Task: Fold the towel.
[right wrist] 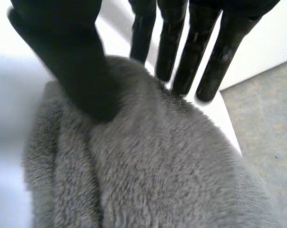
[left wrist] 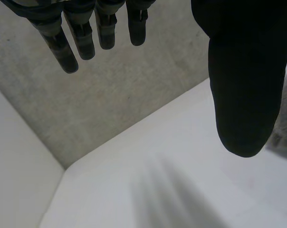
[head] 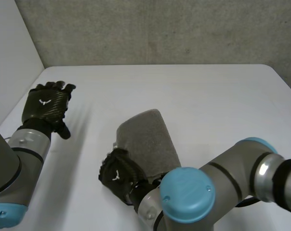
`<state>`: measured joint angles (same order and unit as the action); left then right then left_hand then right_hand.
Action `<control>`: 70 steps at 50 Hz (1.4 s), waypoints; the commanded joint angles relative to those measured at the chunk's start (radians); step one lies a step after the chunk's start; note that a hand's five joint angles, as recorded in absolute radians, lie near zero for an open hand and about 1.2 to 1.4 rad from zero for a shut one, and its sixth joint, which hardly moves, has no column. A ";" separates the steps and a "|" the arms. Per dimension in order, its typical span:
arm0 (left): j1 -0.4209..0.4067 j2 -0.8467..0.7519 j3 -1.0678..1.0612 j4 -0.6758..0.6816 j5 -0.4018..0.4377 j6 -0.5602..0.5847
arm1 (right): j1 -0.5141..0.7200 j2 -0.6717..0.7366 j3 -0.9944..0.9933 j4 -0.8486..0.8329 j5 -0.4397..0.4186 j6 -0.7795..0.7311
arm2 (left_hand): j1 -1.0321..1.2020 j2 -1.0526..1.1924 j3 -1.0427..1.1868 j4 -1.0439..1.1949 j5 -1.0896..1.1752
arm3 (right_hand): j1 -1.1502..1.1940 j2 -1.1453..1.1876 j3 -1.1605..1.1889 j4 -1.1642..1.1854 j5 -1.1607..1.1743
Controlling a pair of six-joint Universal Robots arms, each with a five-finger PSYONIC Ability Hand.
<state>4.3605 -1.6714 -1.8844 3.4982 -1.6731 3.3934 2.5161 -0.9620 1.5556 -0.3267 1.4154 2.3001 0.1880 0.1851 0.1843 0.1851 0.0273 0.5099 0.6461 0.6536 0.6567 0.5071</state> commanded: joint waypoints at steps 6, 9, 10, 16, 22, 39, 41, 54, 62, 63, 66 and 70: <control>-0.184 -0.097 0.139 -0.007 0.041 -0.170 | -0.284 -0.261 0.077 0.037 -0.006 0.555 | 0.049 0.052 0.053 0.052 0.035 | -0.335 -0.472 -0.479 -0.482 -0.507; -0.256 -0.157 0.188 -0.024 0.036 -0.186 | -0.382 -0.276 0.064 0.118 -0.016 0.726 | 0.111 0.114 0.114 0.114 0.097 | -0.335 -0.472 -0.479 -0.482 -0.507; -0.277 -0.186 0.206 -0.039 0.035 -0.195 | -0.426 -0.276 0.058 0.164 -0.038 0.795 | 0.140 0.143 0.143 0.143 0.126 | -0.335 -0.472 -0.479 -0.482 -0.507; -0.341 -0.304 0.283 -0.099 0.032 -0.290 | -0.510 -0.241 -0.003 0.296 -0.154 0.897 | 0.196 0.199 0.199 0.199 0.182 | -0.335 -0.472 -0.479 -0.482 -0.507; -0.354 -0.398 0.329 -0.146 0.016 -0.315 | -0.505 -0.161 -0.060 0.328 -0.159 0.878 | 0.187 0.190 0.191 0.190 0.173 | -0.335 -0.472 -0.479 -0.482 -0.507; -0.322 -0.435 0.192 -0.087 -0.076 -0.163 | -0.370 0.057 -0.184 0.344 -0.057 0.524 | 0.037 0.040 0.041 0.040 0.023 | -0.335 -0.472 -0.479 -0.482 -0.507; -0.323 -0.429 0.191 -0.079 -0.077 -0.152 | -0.365 0.060 -0.187 0.342 -0.032 0.501 | 0.031 0.034 0.035 0.034 0.018 | -0.335 -0.472 -0.479 -0.482 -0.507; -0.283 -0.158 0.300 -0.109 -0.073 -0.132 | -0.456 -0.223 -0.222 0.296 0.060 0.588 | -0.007 -0.004 -0.003 -0.004 -0.021 | -0.335 -0.472 -0.479 -0.482 -0.507; -0.142 0.019 0.554 -0.420 -0.057 -0.143 | -0.597 -0.443 -0.321 0.403 0.148 0.660 | -0.007 -0.004 -0.003 -0.004 -0.021 | -0.335 -0.472 -0.479 -0.482 -0.507; -0.142 0.019 0.554 -0.421 -0.057 -0.143 | -0.597 -0.443 -0.321 0.403 0.148 0.660 | -0.007 -0.004 -0.003 -0.004 -0.021 | -0.335 -0.472 -0.479 -0.482 -0.507; -0.099 0.027 0.634 -0.551 -0.011 -0.164 | -0.629 -0.487 -0.359 0.484 0.135 0.656 | -0.010 -0.007 -0.006 -0.007 -0.024 | -0.335 -0.472 -0.479 -0.482 -0.507; -0.073 0.035 0.659 -0.639 0.050 -0.221 | -0.661 -0.503 -0.379 0.555 0.094 0.656 | -0.010 -0.007 -0.006 -0.007 -0.024 | -0.335 -0.472 -0.479 -0.482 -0.507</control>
<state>4.2431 -1.6417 -1.2889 3.0076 -1.7002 3.2346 1.8966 -1.4355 1.2108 0.1253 1.5539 2.9638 0.1755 0.1696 0.1699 0.1707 0.0248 0.1864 0.2290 0.2084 0.2283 0.0458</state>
